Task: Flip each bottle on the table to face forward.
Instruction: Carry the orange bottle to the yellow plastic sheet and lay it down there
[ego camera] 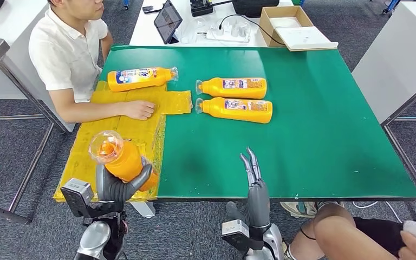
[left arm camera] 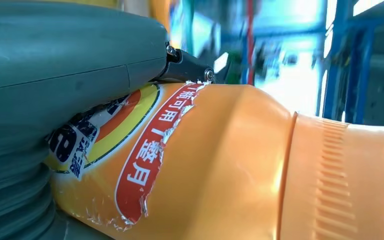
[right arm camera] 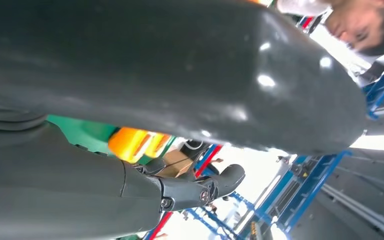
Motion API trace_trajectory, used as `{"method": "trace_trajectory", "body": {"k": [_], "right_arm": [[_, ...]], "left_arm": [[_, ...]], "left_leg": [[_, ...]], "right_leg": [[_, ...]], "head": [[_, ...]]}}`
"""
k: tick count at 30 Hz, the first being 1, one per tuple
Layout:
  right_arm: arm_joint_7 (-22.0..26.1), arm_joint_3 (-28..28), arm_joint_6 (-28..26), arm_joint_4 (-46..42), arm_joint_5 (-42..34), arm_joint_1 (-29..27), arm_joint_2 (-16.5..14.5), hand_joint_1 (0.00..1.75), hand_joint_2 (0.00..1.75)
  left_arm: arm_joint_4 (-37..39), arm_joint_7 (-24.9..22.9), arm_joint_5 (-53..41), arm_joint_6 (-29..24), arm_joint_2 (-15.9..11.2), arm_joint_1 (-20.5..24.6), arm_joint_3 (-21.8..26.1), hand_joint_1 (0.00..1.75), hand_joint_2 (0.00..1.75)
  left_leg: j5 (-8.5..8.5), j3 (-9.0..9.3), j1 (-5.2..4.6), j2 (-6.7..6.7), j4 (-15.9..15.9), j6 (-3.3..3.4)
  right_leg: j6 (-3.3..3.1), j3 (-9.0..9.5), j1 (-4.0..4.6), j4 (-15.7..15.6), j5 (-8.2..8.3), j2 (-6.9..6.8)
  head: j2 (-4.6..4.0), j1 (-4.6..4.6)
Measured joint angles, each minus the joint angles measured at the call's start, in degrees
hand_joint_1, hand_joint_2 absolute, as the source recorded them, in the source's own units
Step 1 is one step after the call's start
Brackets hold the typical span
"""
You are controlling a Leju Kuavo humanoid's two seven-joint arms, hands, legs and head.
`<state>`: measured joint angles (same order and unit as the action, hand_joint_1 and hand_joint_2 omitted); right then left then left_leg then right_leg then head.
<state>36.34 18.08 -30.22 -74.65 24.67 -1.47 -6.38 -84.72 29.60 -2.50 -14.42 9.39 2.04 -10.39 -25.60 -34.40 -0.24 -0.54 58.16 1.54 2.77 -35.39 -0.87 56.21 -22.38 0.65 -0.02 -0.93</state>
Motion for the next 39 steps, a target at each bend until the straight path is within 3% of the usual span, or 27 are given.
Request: {"method": "trace_trajectory", "body": {"k": [4,6,8,14,25,27,29,31,37,39], "right_arm": [[0.8,-1.5,-1.3,0.0,0.0,-0.4,-0.4,0.00,0.00],[0.9,-2.1,-1.4,0.0,0.0,-0.4,-0.8,0.00,0.00],[0.8,-2.5,-1.3,-0.1,-0.1,-0.4,-1.1,0.00,0.00],[0.6,-3.1,-1.0,-0.5,-0.1,-0.4,-1.6,0.00,0.00],[0.5,-3.3,-0.6,-0.5,-0.2,-0.4,-1.8,0.00,0.00],[-0.4,-3.4,1.4,-0.4,-0.4,-0.1,-2.0,0.00,0.00],[-1.3,-3.5,3.5,0.1,-0.5,0.9,-2.6,0.00,0.00],[-1.4,-3.6,4.1,0.7,-0.4,1.9,-3.3,0.00,0.00],[-1.7,-3.8,4.3,2.0,-0.3,2.8,-3.8,0.00,0.00],[-1.7,-3.8,4.4,2.2,-0.3,2.9,-3.8,0.00,0.00]], "left_arm": [[0.5,-2.4,-22.3,-14.4,-0.5,1.8,0.3,1.75,1.75],[2.4,-7.9,-37.4,-16.6,-1.2,4.1,0.1,1.75,1.75],[5.6,-12.4,-46.6,-15.6,-1.9,6.7,-0.4,1.75,1.75],[11.8,-14.4,-49.5,-15.0,-2.5,10.6,-1.2,1.75,1.75],[14.9,-15.3,-50.5,-14.2,-3.0,11.8,-1.7,1.75,1.75],[19.6,-20.7,-55.7,-9.3,-2.9,15.2,-2.7,1.75,1.75],[29.7,-29.6,-63.4,-1.2,-2.5,21.4,-4.1,1.75,1.75],[39.0,-34.2,-67.1,2.3,-2.0,26.3,-4.9,1.75,1.75],[52.6,-34.5,-67.5,1.0,-0.7,33.9,-5.9,1.75,1.75],[54.7,-34.5,-67.6,1.4,-0.5,35.1,-6.0,1.07,1.75]], "left_leg": [[0.01,0.01,0.00,-0.02,0.0,0.00],[0.02,0.02,0.00,-0.06,0.0,0.00],[0.03,0.03,0.00,-0.03,0.0,-0.01],[0.04,0.04,0.00,0.05,0.0,-0.02],[0.03,0.01,-0.01,0.04,0.0,-0.02],[0.14,-0.06,-0.01,-0.16,0.0,0.04],[0.29,-0.17,-0.01,-0.38,0.0,0.05],[0.37,-0.20,-0.01,-0.24,0.0,-0.01],[0.44,-0.17,-0.01,-0.24,0.0,0.00],[0.44,-0.16,-0.01,-0.26,0.0,0.00]], "right_leg": [[0.00,-0.01,0.00,0.0,0.00,0.00],[0.00,0.01,0.00,0.0,0.00,-0.02],[0.00,0.03,0.00,0.0,0.02,-0.02],[0.00,0.01,0.00,0.0,0.04,0.01],[-0.01,-0.09,0.00,0.0,0.02,0.01],[0.00,-0.11,0.00,0.0,0.02,-0.14],[-0.03,-0.10,-0.01,0.0,0.11,-0.33],[-0.06,-0.15,-0.01,0.0,0.26,-0.27],[-0.04,-0.06,-0.02,0.0,0.30,-0.28],[-0.05,-0.04,-0.02,0.0,0.28,-0.28]], "head": [[0.00,-0.01],[0.00,-0.01],[0.00,0.00],[0.00,-0.01],[0.00,0.01],[0.00,-0.02],[0.00,-0.09],[0.00,-0.05],[0.00,0.04],[0.00,0.03]]}}
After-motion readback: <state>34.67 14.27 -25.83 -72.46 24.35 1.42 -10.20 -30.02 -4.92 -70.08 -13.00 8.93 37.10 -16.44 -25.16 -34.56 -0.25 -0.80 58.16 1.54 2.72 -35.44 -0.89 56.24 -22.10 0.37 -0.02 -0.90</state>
